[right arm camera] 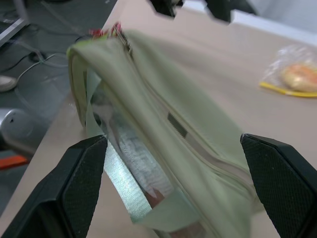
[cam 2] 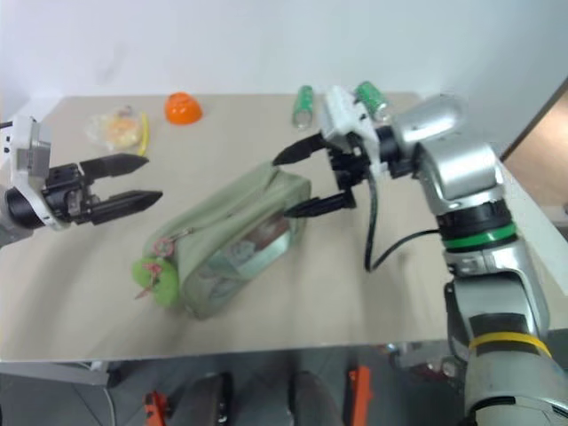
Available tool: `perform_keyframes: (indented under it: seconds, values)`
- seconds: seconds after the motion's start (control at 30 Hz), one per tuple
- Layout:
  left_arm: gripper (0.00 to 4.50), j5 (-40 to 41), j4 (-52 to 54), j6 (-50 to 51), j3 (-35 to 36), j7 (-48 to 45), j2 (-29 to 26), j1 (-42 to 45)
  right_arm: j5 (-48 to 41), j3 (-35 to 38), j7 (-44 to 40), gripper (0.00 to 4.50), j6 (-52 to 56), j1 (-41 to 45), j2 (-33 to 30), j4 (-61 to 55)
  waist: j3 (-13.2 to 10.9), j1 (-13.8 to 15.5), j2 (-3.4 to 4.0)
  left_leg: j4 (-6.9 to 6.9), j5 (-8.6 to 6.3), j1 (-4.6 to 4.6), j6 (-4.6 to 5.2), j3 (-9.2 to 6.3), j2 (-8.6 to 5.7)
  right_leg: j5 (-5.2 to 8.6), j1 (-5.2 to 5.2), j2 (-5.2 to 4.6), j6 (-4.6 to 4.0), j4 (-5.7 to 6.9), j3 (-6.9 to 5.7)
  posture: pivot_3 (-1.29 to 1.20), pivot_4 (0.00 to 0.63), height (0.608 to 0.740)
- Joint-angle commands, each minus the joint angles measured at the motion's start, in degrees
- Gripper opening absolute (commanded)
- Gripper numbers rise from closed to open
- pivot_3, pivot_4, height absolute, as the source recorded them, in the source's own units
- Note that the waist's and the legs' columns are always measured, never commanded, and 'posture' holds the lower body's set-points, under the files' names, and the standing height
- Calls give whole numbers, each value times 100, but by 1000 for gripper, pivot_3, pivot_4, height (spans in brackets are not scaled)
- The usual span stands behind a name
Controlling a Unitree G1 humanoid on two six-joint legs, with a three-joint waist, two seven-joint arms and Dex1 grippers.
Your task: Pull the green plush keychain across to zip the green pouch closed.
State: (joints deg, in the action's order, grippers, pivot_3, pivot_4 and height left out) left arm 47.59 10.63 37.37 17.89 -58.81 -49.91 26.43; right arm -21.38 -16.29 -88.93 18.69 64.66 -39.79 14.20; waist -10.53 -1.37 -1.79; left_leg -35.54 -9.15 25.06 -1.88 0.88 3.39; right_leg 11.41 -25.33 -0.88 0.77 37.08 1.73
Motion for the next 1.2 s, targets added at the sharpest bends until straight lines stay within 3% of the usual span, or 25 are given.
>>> perform_keyframes:
  seconds: [0.03, 0.23, 0.33, 0.63, 0.67, 0.7, 0.93, 1.2]
  values:
    - [4500, 207, 294, 6, 216, 102, 38, 62, 102, -180, -357, 4469, -383, 258, 57, 262, 0, 1, 0, 1, 0, 1, 0, 0, 0, 0, 0, 0, 3, 0, 0, 0, 150, 740]
    - [4500, 323, 457, 48, 223, 275, 126, 43, 432, -498, -357, 4469, -941, 192, 153, 625, 0, 2, 0, 0, 0, 0, 0, -3, 0, -10, 1, 2, 23, 4, 0, 0, 150, 740]
    - [4500, 335, 486, 30, 188, 326, 163, 35, 521, -610, -357, 3681, -1134, 153, 157, 715, 0, 3, 0, -1, 0, -1, 0, -3, 0, -10, 1, 3, 21, 6, 0, 0, 150, 740]
    - [4500, 379, 384, 10, 152, 424, 259, 196, 732, -639, -357, 618, -1298, -36, 202, 739, 0, 8, 0, -2, 0, -1, 0, -5, 1, -11, 2, 5, 23, 7, 1, 0, 150, 740]
    - [4500, 371, 365, 0, 140, 431, 282, 213, 726, -632, -357, 618, -1279, -73, 189, 699, 0, 8, 0, -2, 0, -2, 0, -5, 1, -11, 2, 5, 23, 7, 0, 0, 150, 740]
    - [4500, 369, 362, -5, 133, 442, 303, 220, 707, -618, -357, 120, -1249, -105, 174, 655, 1, 8, -1, -3, 0, -2, 0, -5, 1, -11, 2, 5, 24, 7, 1, 0, 150, 740]
    - [4500, 357, 312, -28, 122, 467, 417, 286, 833, -382, -47, 120, -1126, -194, 154, 563, 1, 9, -1, -13, 0, -4, 0, -6, 1, -12, 7, 5, 20, 9, 1, 0, 150, 740]
    - [4500, 341, 74, -32, 146, 524, 610, 278, 437, 553, 599, 120, -560, 491, 339, 1171, 0, 9, 0, -27, 1, 1, 0, -2, 0, -13, 7, 5, 14, 10, 6, 0, 150, 740]
